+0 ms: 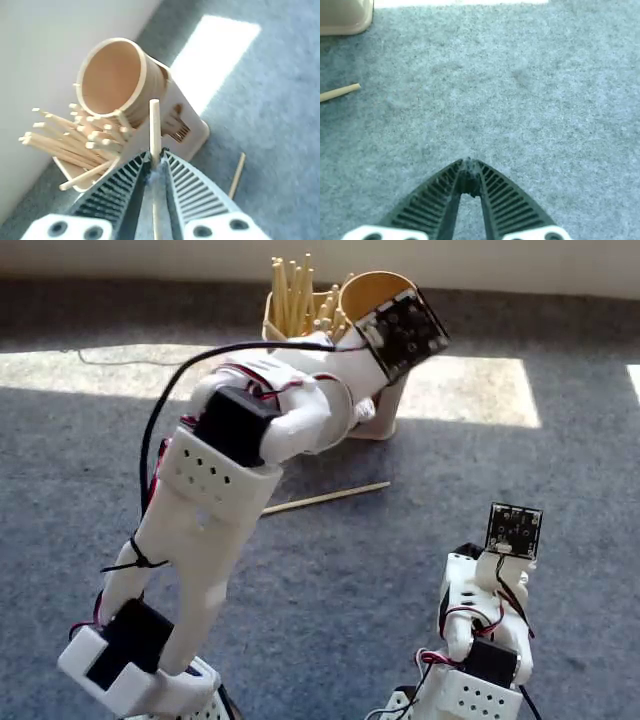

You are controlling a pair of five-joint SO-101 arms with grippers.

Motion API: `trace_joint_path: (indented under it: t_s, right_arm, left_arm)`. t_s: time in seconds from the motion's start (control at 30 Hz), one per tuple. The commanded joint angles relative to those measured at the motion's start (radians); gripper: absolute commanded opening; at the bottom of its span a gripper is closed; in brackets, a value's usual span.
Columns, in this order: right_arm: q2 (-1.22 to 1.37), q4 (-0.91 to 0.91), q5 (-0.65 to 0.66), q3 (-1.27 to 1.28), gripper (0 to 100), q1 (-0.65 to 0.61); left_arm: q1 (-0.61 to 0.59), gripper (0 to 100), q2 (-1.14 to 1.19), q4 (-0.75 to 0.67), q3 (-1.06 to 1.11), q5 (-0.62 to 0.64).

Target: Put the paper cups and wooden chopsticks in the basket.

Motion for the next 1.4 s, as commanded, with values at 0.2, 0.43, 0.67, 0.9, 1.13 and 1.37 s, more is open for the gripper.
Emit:
trace_joint_path:
  t_s: [0.2, 0.43, 0.67, 0.9, 1.13, 1.37]
  right_arm:
    - [-0.007, -0.036, 0.003, 0.128, 0.6, 0.01]
    - [-0.007, -0.036, 0.003, 0.128, 0.6, 0.01]
    - [-0.007, -0.036, 0.003, 0.128, 0.6, 0.01]
    - [-0.007, -0.036, 0.003, 0.128, 0.6, 0.01]
    - [-0.007, -0.036, 0.003, 0.128, 0.6, 0.01]
    - [-0.007, -0.036, 0.003, 0.128, 0.6, 0.01]
  left_arm:
    - [-0.151, 1, -0.051, -0.407, -0.128, 0.258]
    - [-0.209, 1, -0.048, -0.643, -0.125, 0.361]
    - [-0.275, 1, 0.035, -0.743, -0.128, 0.463]
    - [-0.332, 1, 0.153, -0.835, -0.128, 0.557]
    - [-0.334, 1, 0.209, -0.839, -0.128, 0.557]
    - [-0.326, 1, 0.243, -0.76, -0.124, 0.557]
